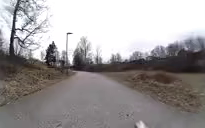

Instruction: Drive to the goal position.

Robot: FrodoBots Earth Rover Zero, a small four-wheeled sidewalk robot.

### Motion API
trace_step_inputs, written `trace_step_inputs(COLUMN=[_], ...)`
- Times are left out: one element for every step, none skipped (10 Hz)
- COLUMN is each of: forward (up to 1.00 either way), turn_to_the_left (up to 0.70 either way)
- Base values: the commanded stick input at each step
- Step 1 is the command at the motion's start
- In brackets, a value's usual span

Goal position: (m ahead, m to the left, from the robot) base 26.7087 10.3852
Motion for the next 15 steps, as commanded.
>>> trace_step_inputs(forward=[0.70,0.70,0.70,0.70,0.70,0.70,0.70,0.70,0.70,0.70,0.70,0.70,0.70,0.70,0.70], turn_to_the_left=[0.00,0.00,0.00,0.00,0.00,0.00,0.00,0.00,0.00,0.00,0.00,0.00,0.00,0.00,0.00])
